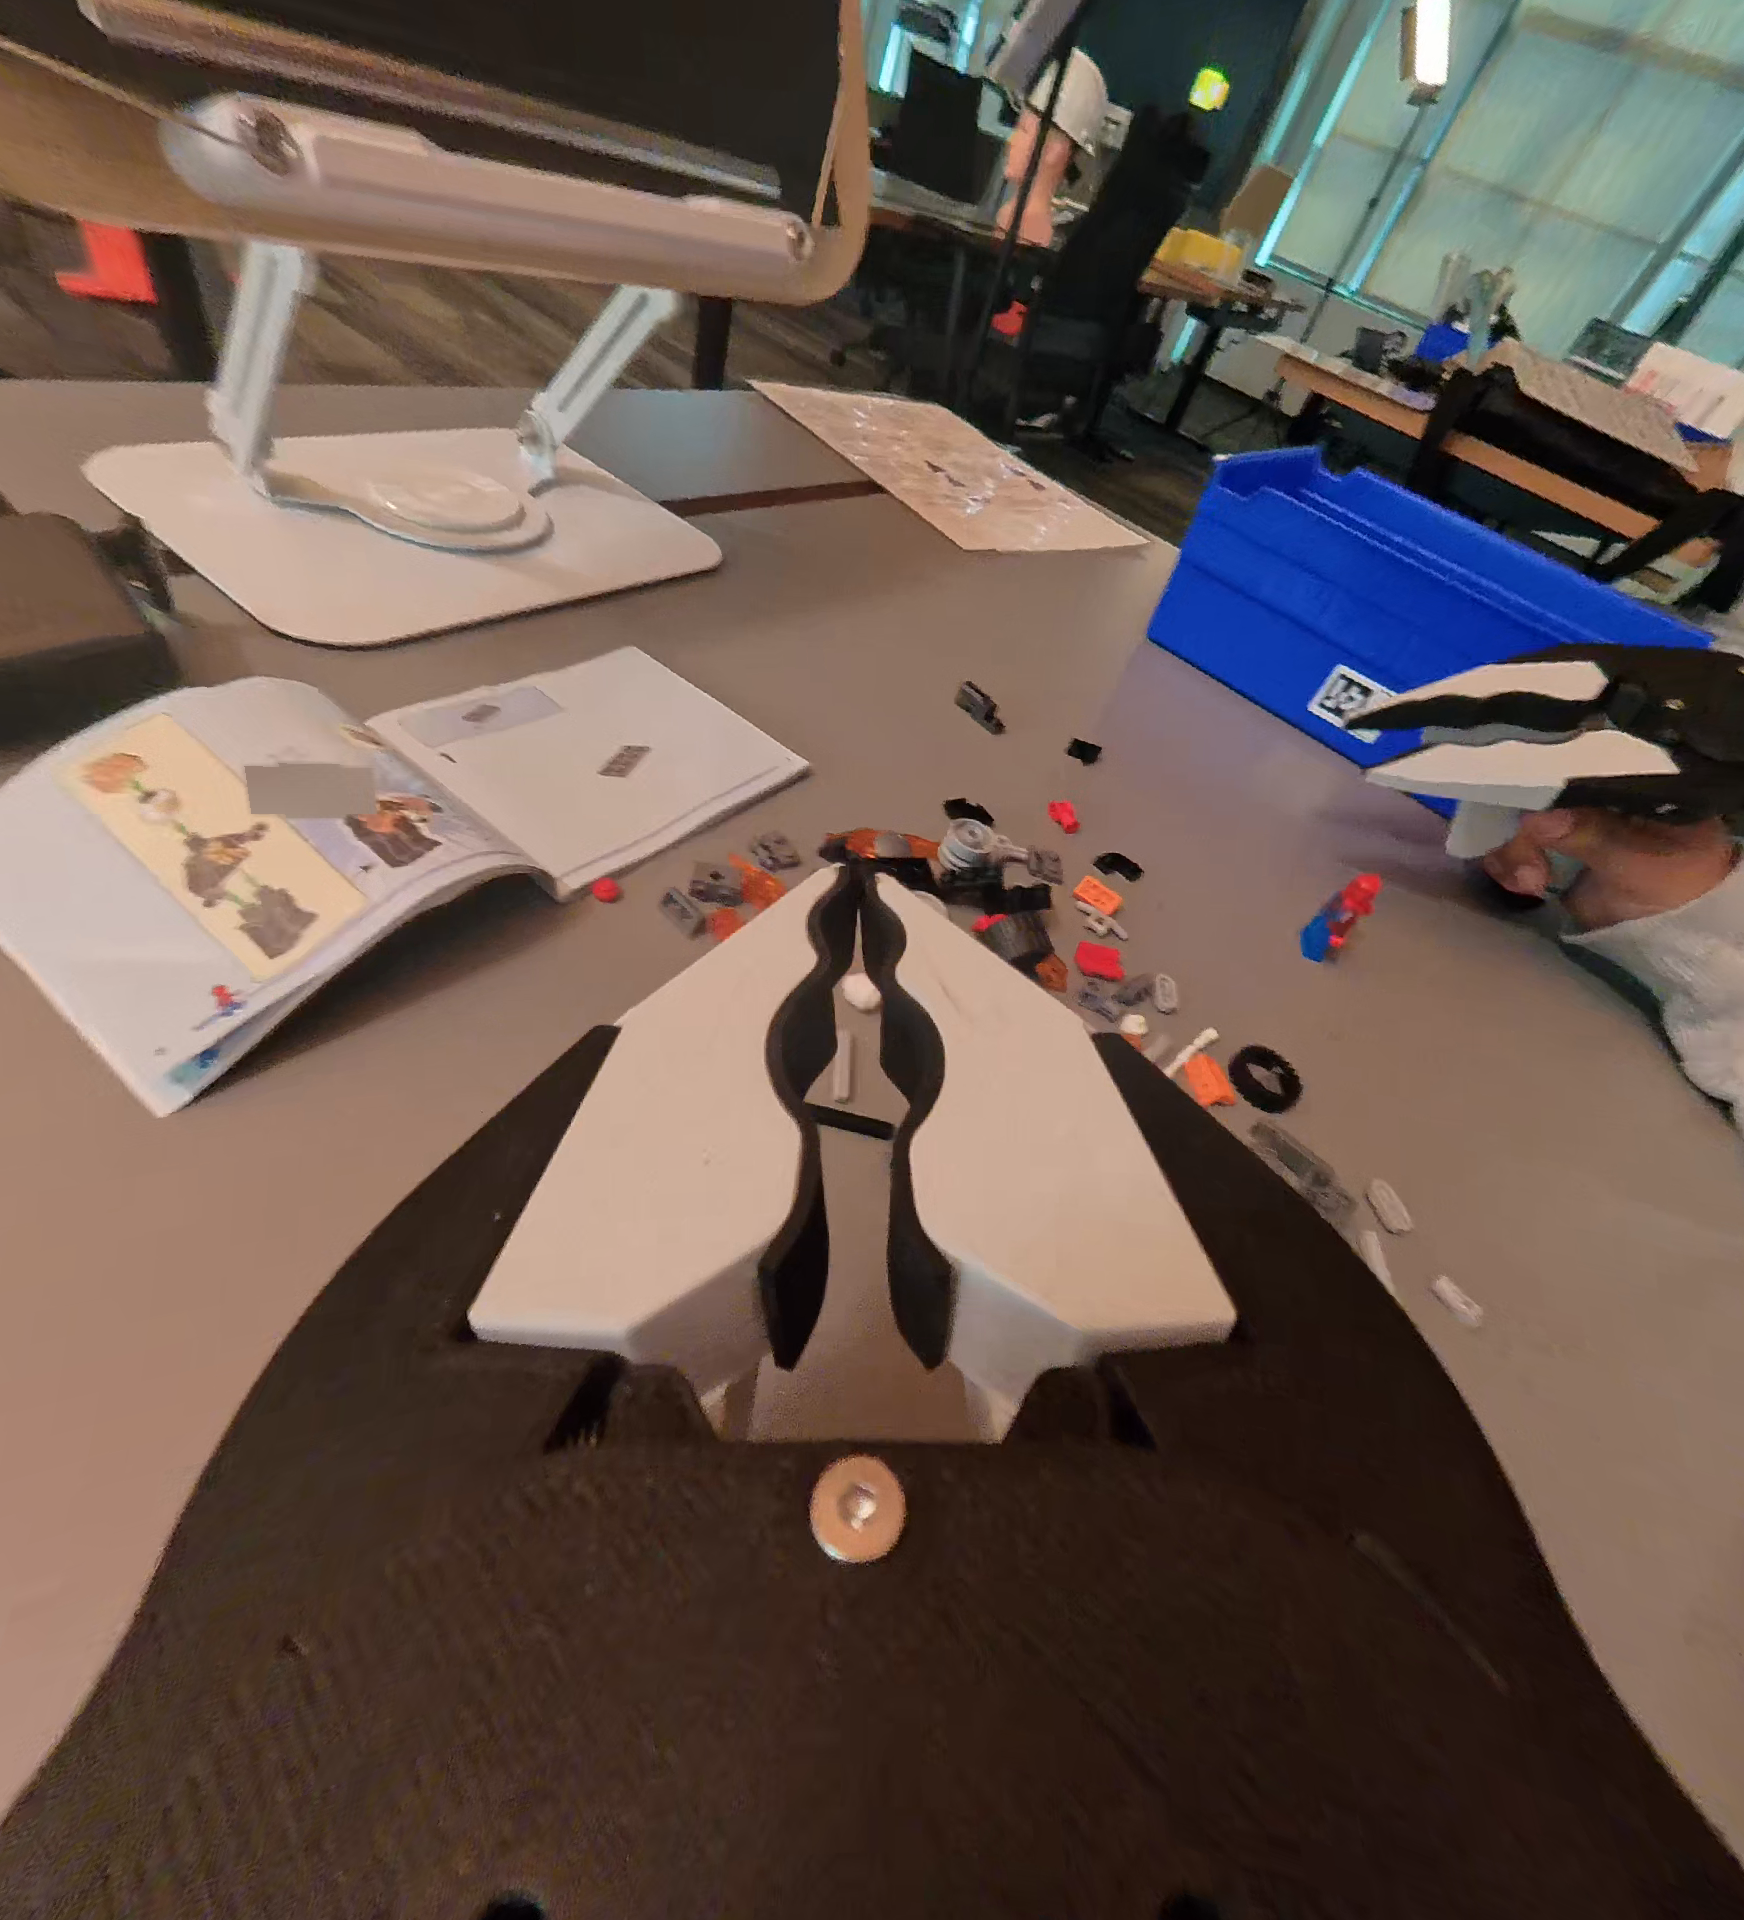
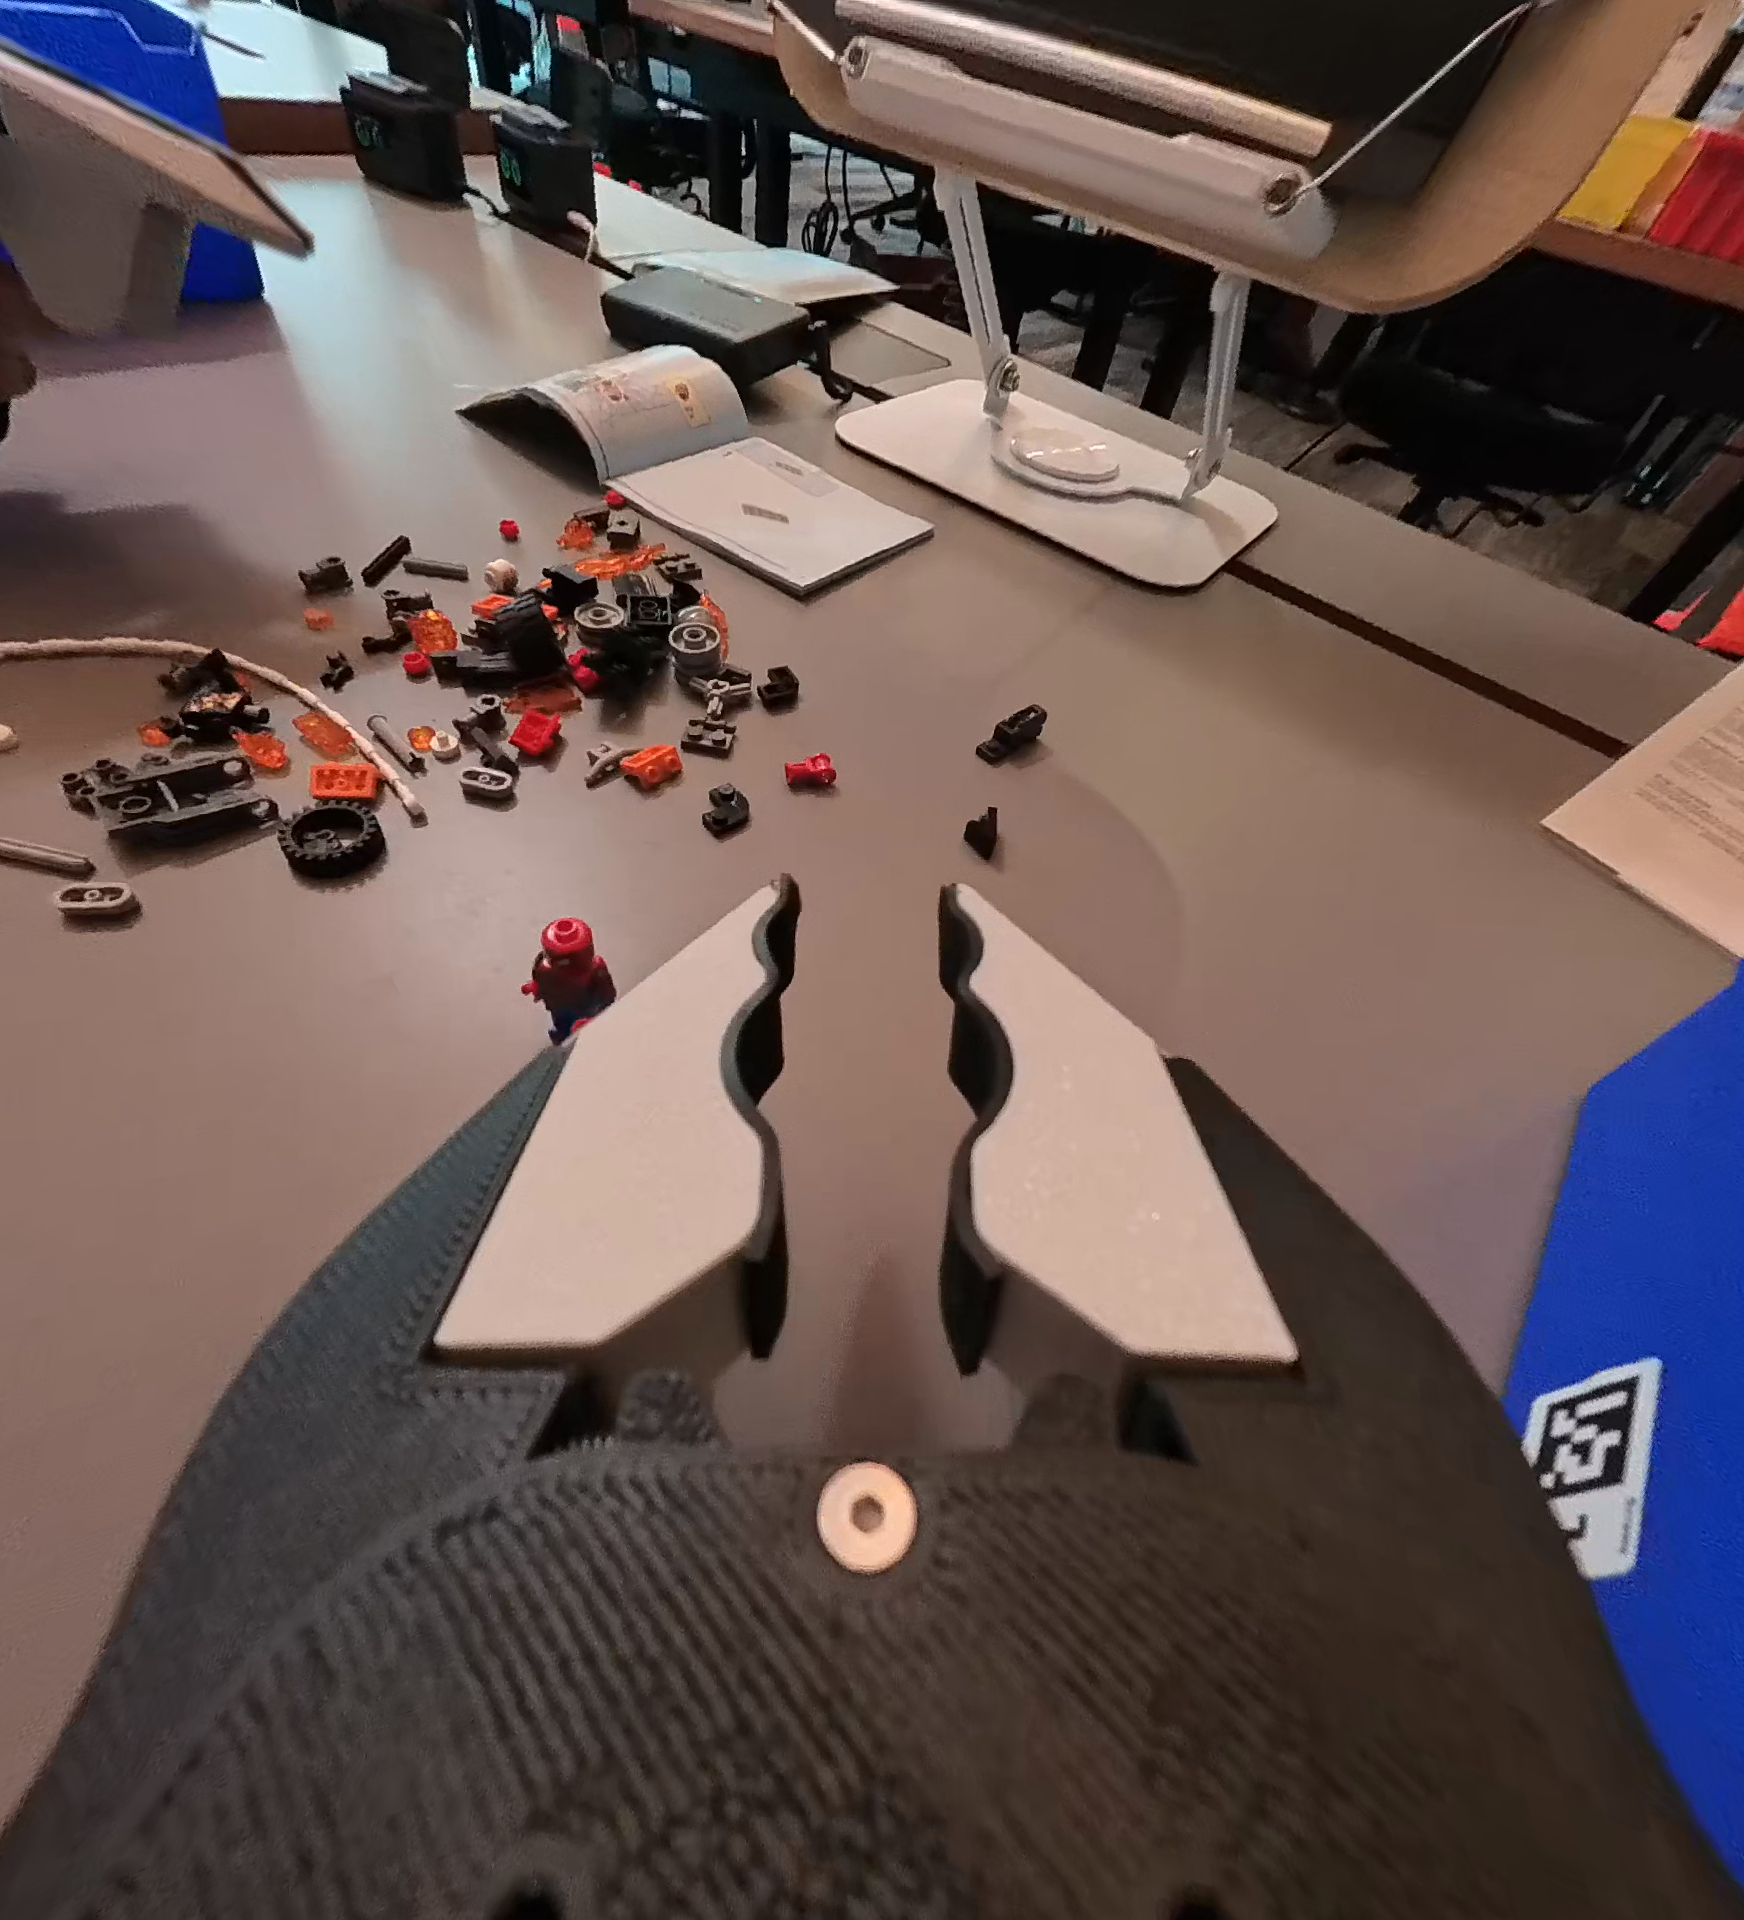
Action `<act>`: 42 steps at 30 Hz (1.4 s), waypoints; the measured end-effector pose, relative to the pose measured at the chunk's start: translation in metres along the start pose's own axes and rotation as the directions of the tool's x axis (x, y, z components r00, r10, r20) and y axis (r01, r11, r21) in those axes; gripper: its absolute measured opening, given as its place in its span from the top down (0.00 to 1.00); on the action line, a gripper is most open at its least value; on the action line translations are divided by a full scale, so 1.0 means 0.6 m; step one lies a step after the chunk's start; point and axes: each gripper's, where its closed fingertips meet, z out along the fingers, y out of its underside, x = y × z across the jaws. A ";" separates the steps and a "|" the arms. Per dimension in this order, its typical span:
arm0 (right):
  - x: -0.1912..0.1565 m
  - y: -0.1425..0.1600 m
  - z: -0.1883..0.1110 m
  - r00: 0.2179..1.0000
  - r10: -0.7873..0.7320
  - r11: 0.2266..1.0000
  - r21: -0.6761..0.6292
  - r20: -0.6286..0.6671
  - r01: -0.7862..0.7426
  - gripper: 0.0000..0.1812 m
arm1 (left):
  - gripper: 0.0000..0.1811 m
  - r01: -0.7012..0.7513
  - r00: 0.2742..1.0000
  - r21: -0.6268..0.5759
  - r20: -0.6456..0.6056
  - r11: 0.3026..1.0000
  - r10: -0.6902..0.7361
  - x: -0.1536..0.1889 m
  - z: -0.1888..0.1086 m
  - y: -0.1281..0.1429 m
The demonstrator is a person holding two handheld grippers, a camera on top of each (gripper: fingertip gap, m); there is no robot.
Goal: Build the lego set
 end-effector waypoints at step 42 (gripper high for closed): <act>-0.008 0.008 0.005 1.000 -0.006 0.999 -0.036 0.016 0.007 0.86 | 0.98 0.156 0.980 -0.093 -0.109 0.983 -0.166 0.024 0.014 0.027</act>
